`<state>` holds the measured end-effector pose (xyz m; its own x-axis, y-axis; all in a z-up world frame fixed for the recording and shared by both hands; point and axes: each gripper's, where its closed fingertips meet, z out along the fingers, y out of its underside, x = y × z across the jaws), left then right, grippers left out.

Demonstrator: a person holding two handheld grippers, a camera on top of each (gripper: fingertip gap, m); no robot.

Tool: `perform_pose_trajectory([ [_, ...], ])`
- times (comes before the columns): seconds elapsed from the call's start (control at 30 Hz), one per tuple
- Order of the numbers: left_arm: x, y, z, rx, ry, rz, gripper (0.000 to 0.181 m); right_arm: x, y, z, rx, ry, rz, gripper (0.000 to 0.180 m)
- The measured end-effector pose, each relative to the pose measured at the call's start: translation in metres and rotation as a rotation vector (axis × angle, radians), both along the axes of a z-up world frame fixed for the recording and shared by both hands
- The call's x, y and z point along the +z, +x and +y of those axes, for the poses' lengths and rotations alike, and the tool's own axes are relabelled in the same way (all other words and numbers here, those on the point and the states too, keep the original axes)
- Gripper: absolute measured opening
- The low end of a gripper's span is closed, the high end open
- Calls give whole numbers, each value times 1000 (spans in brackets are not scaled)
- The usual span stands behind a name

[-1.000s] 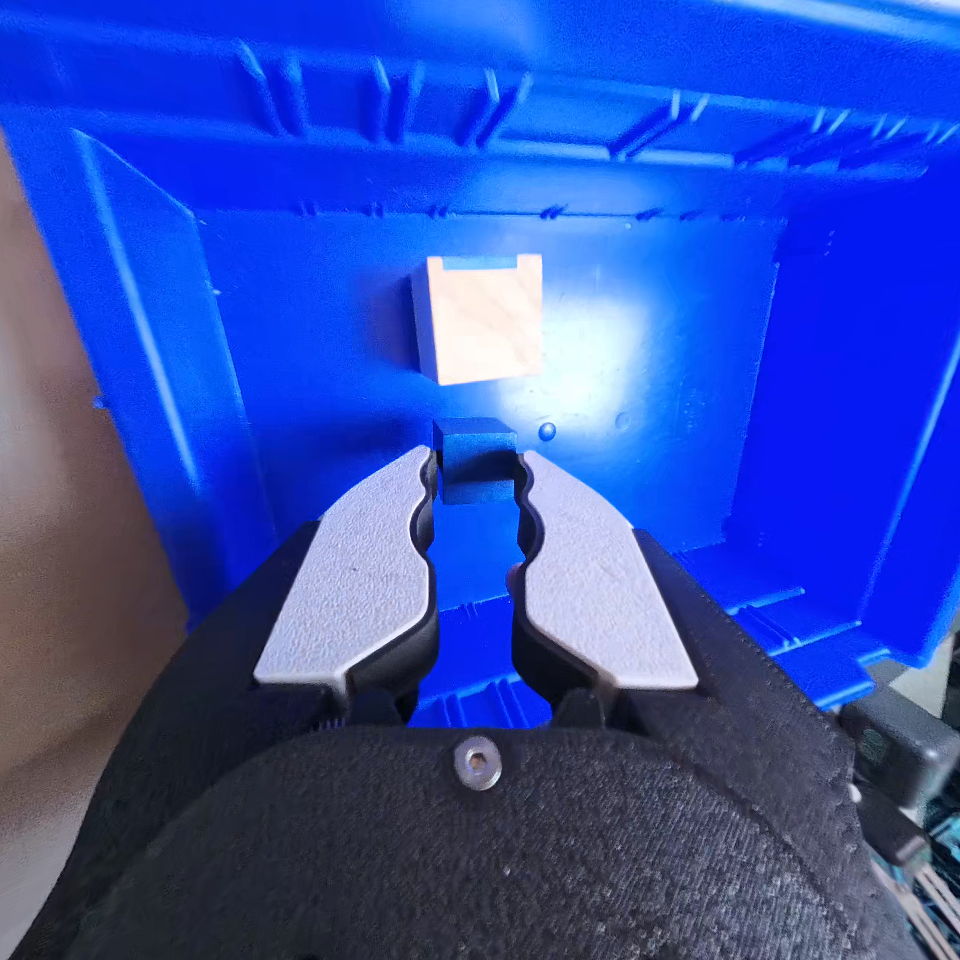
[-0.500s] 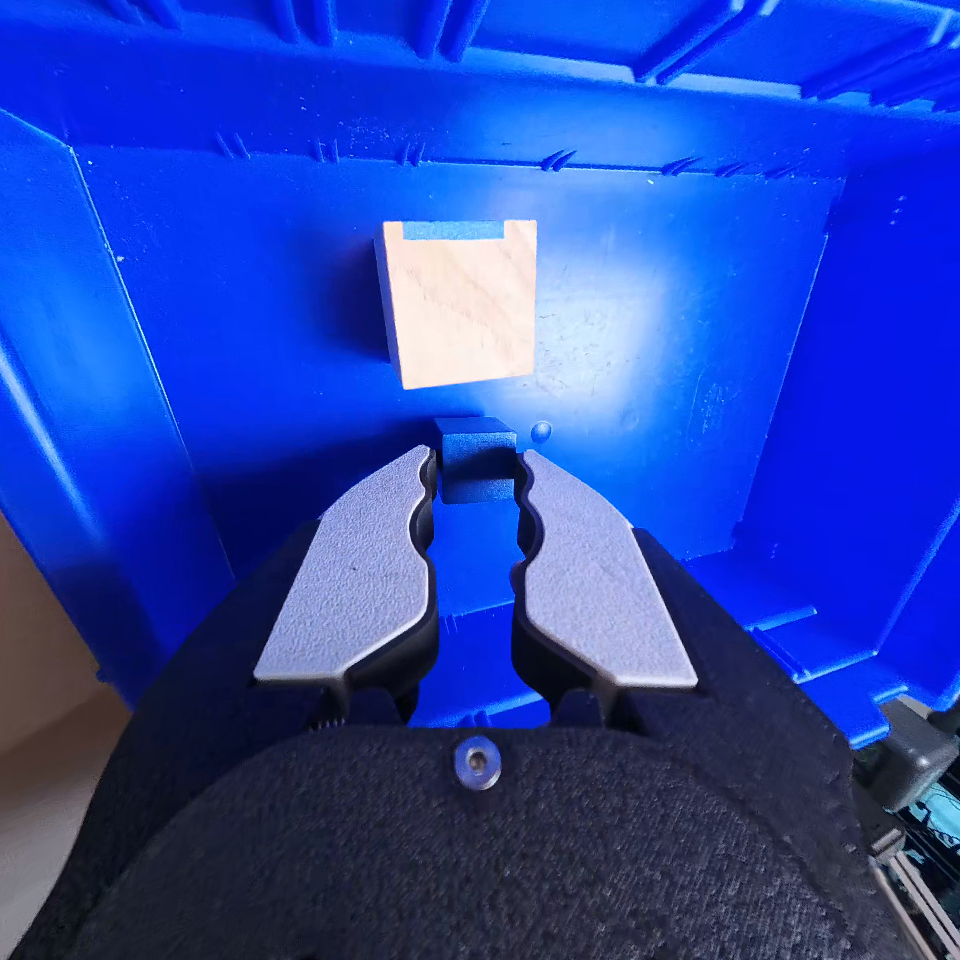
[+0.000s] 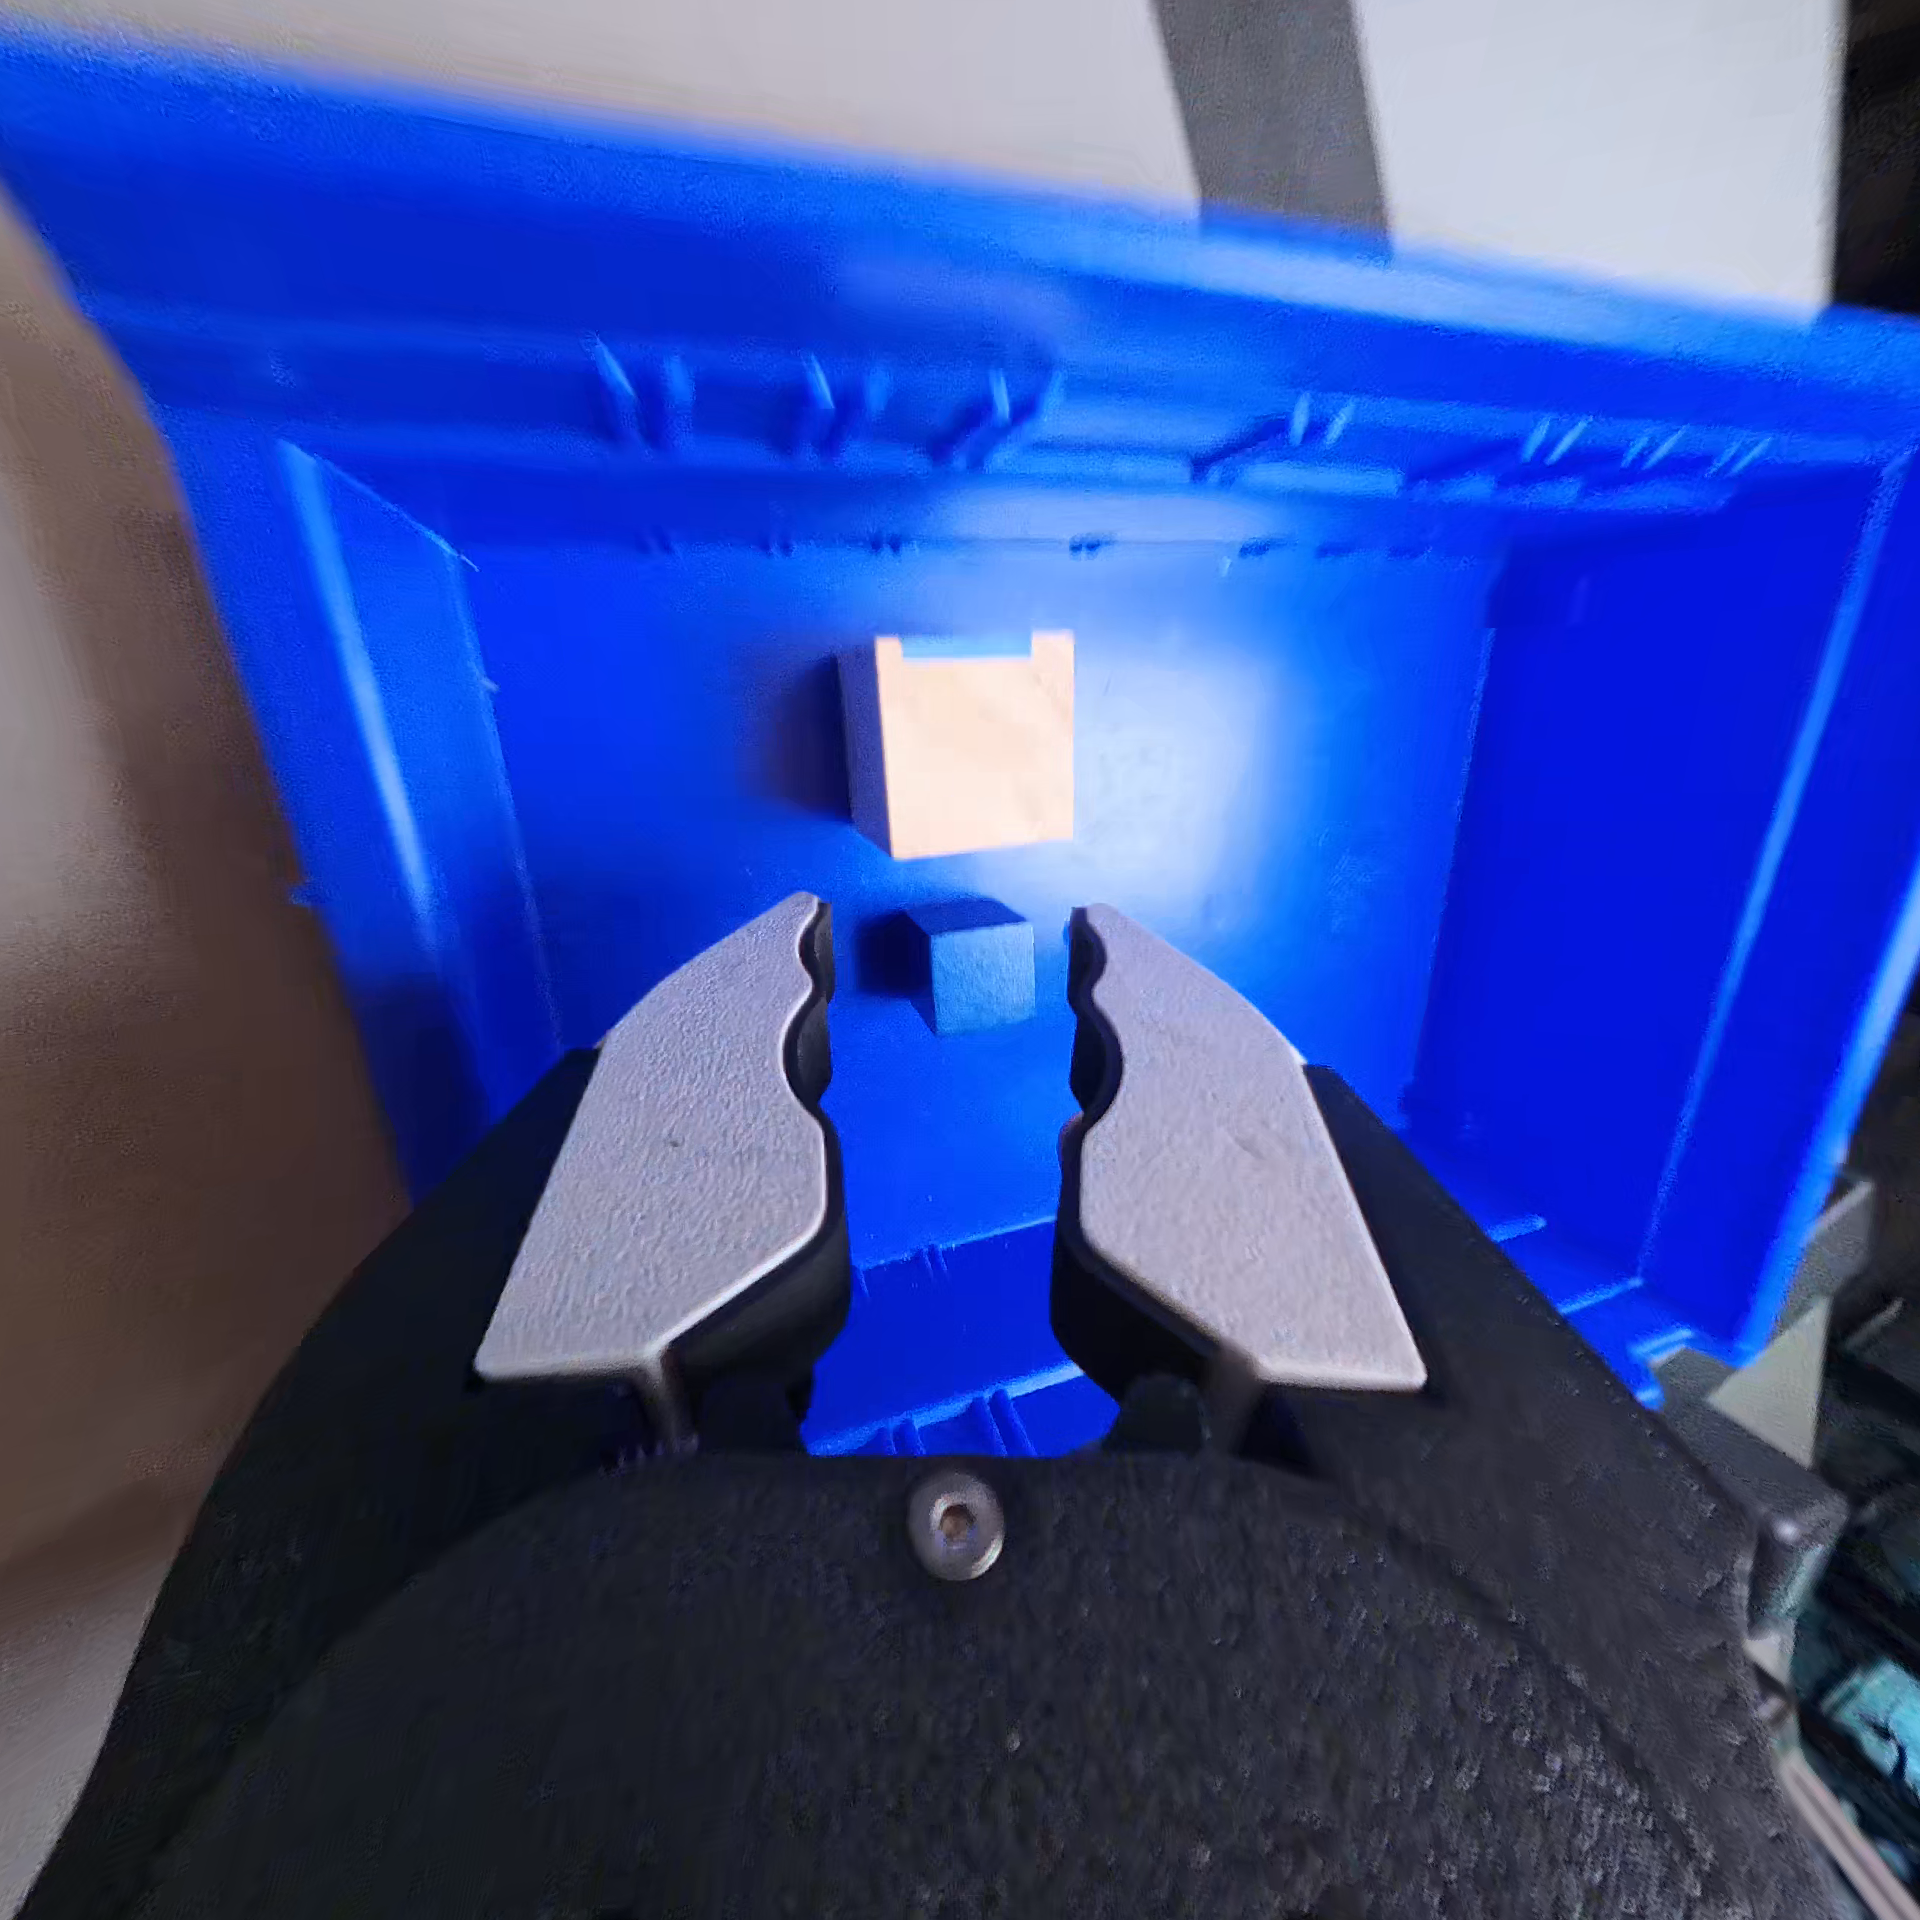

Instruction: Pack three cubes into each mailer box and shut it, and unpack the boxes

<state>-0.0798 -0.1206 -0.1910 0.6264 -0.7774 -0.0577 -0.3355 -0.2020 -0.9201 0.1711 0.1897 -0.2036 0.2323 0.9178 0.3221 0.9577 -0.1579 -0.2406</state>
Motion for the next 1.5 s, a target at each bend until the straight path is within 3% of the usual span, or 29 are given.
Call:
perform_pose_trajectory([
  [0.2,-2,2,-1,-5,2,17,74,73,-70,-48,187,118,178,42],
  [0.37,-1,2,-1,-10,9,15,73,116,-155,-149,454,156,272,38],
  [0.53,1,4,-5,-18,34,33,73,63,-190,-233,623,132,28,39],
  [0.67,0,7,-8,-34,57,59,72,4,-184,-242,567,121,-137,37],
  [0.77,-1,8,-10,-46,66,75,70,-20,-177,-243,530,95,-183,37],
  [1.07,-3,11,-13,-63,72,98,65,-42,-177,-237,487,126,-228,30],
  [1.17,-2,10,-12,-61,67,88,65,-39,-181,-235,479,147,-211,16],
  [1.37,-3,10,-13,-63,69,92,65,-37,-187,-257,475,1,-93,12],
  [1.5,-2,10,-13,-62,67,89,65,-32,-186,-256,476,-17,-75,31],
])
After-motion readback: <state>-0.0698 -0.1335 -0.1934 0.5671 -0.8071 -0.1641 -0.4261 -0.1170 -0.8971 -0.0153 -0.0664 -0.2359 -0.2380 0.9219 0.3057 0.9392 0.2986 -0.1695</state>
